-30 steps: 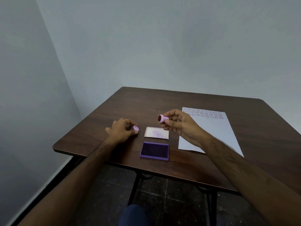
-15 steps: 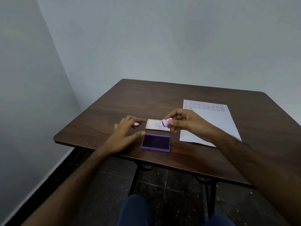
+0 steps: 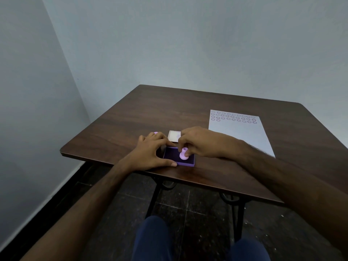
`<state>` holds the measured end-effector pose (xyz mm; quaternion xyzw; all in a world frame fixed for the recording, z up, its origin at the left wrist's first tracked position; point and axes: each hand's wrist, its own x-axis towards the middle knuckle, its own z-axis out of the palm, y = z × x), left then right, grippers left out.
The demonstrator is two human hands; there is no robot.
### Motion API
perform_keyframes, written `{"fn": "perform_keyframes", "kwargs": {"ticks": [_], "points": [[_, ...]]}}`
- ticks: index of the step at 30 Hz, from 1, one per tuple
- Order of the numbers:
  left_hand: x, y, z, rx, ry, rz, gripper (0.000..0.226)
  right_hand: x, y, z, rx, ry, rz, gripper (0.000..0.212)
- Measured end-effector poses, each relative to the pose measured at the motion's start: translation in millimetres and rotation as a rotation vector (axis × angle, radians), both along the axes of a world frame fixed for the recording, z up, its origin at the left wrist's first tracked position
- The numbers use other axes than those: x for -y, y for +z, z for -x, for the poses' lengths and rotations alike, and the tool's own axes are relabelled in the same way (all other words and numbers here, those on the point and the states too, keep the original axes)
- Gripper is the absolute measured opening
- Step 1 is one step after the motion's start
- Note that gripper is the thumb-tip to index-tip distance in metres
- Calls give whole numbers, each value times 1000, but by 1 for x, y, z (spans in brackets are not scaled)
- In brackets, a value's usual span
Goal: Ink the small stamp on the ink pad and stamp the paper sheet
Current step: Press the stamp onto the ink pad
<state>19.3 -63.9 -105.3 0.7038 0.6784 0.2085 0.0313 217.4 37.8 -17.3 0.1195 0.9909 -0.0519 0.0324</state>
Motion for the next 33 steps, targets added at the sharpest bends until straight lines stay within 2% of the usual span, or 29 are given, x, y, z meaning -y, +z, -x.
{"fn": "perform_keyframes", "kwargs": {"ticks": [7,10,15,18,23,27,29,32,33], "points": [[0,-1,1,22,-15,4,65,9,0,15,171,-18,-57,21],[-1,-1,1,23,-13,10,68,7,-2,15,173,-29,-40,25],[-1,-1,2,42,-21,5,62,5,-6,16,167,42,-5,8],[-1,0,1,38,-18,12,60,3,-5,13,140,56,5,7],[0,1,0,40,-11,5,61,3,-9,16,91,39,-50,19],[0,1,0,34,-8,14,61,1,-7,16,122,72,-36,7],[0,1,-1,33,-11,14,62,1,-7,16,127,59,-33,12],[1,1,0,33,-15,12,62,4,-10,21,101,18,-59,32],[0,1,0,31,-15,12,61,5,-11,22,102,14,-69,30]]}}
